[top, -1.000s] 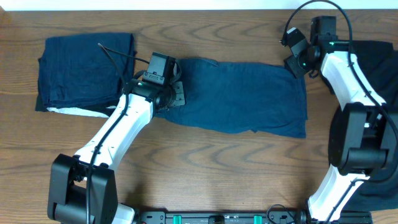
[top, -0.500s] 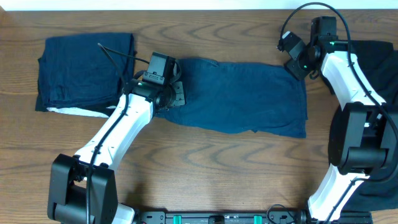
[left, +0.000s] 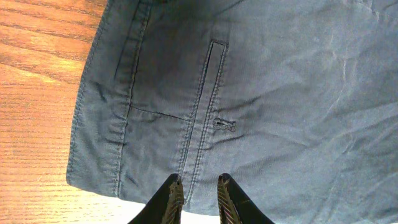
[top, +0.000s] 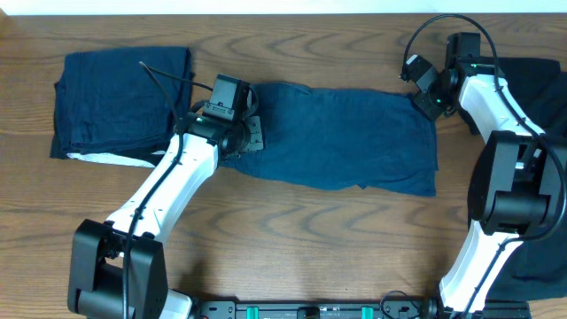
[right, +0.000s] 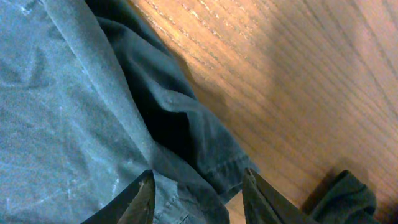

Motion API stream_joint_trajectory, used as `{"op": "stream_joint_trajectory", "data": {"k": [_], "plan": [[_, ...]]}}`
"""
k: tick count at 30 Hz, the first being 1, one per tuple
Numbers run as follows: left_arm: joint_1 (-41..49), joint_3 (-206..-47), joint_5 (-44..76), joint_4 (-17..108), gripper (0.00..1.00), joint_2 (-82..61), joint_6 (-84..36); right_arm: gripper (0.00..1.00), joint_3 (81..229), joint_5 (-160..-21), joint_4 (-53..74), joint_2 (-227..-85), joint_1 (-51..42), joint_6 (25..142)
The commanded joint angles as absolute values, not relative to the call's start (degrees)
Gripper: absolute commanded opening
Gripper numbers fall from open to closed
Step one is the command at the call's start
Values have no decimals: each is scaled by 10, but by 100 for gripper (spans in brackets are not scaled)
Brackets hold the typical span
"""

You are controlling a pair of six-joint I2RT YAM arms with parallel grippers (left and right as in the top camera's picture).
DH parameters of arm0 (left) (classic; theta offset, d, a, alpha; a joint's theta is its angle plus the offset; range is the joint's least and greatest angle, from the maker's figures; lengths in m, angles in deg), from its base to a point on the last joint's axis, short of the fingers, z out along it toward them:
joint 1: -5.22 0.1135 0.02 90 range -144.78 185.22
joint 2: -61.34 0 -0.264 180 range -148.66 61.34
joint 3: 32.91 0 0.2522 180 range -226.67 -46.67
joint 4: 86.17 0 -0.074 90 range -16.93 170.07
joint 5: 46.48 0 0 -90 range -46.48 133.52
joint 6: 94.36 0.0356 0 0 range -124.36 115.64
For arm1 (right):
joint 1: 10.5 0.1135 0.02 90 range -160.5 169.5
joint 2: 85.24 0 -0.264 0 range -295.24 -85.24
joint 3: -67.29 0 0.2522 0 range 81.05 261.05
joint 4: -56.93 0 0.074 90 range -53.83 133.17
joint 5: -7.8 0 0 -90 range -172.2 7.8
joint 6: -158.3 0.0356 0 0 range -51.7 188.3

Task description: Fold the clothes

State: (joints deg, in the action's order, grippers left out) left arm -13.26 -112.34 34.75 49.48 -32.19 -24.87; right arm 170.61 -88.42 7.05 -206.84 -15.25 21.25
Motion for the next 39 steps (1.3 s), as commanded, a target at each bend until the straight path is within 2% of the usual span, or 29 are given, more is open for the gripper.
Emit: {"op": "stream_joint_trajectory", "data": {"k": [1, 3, 6, 10, 18, 26, 33, 39], "plan": [[-131, -1125, 352, 495, 22, -329, -241, 42, 1706, -892, 71, -2073, -157, 212], [-131, -1125, 352, 495, 22, -329, -241, 40, 1705, -898, 71, -2073, -157, 216], [-131, -1125, 352, 495, 22, -329, -241, 29, 1705, -902, 71, -2073, -157, 217], [-131, -1125, 352, 495, 22, -329, -241, 1, 1705, -901, 75, -2073, -157, 224], [-131, -1125, 352, 495, 22, -329, -241, 1, 1706, -924, 70, -2042, -154, 326], [-131, -1125, 353, 501, 22, -329, -233, 1, 1706, -949, -57, -2025, -145, 341], [-131, -1126, 352, 538, 22, -329, -213, 1, 1706, -963, -97, -2025, -144, 441], [-124, -1126, 350, 586, 22, -329, -128, 1, 1706, -981, -134, -2025, -130, 461]]}}
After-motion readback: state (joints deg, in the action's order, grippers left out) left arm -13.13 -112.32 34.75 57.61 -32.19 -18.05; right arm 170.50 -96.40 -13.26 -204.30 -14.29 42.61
